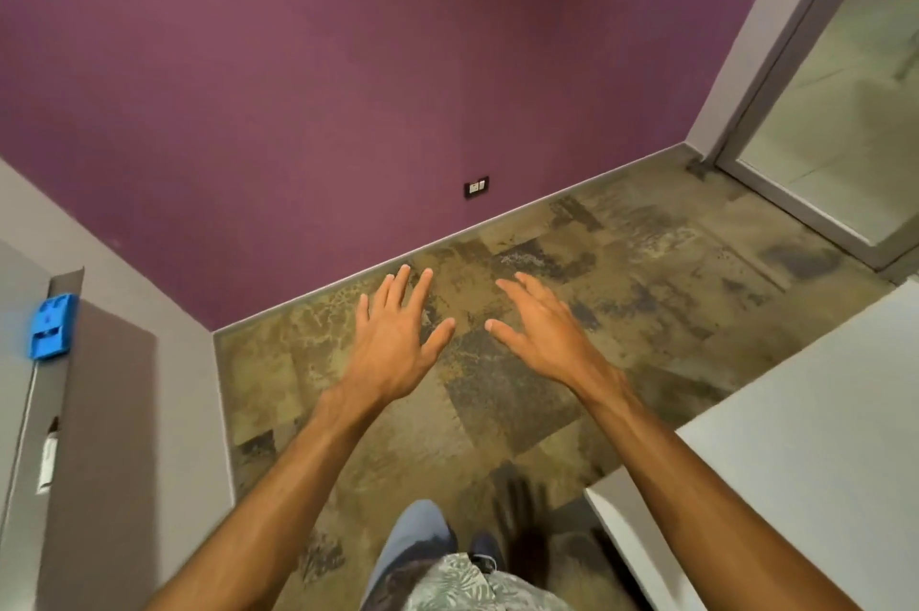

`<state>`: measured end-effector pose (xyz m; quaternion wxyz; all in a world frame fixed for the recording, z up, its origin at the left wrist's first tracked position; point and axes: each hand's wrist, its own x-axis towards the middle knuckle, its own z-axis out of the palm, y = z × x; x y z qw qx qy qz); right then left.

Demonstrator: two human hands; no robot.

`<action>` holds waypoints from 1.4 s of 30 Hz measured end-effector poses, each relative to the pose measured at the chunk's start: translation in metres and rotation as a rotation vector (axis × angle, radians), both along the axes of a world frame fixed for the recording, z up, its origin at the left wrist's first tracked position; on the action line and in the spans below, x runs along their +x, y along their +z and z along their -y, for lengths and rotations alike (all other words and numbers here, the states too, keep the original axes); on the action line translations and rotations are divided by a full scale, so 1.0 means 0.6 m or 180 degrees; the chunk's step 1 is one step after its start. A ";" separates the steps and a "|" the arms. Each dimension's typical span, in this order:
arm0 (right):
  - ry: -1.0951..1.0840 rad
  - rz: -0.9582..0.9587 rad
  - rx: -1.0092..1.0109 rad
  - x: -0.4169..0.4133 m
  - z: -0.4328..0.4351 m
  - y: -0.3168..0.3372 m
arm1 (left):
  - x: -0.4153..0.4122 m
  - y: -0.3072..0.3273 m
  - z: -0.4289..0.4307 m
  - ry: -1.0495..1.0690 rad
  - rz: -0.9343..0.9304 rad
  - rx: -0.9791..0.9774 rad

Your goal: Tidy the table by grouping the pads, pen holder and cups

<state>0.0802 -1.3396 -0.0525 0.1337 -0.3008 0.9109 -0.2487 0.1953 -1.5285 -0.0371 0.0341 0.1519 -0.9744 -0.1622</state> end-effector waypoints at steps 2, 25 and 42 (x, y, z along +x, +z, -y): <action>-0.0082 0.0038 -0.0003 -0.050 0.014 -0.004 | -0.056 0.000 0.022 -0.0079 0.0048 -0.0014; -0.2099 0.0159 0.0135 -0.586 -0.030 -0.017 | -0.788 -0.016 0.061 -0.2031 0.0176 0.0156; -0.3427 0.0051 0.0168 -0.898 -0.401 -0.035 | -1.262 -0.024 -0.367 -0.3194 0.0305 0.0276</action>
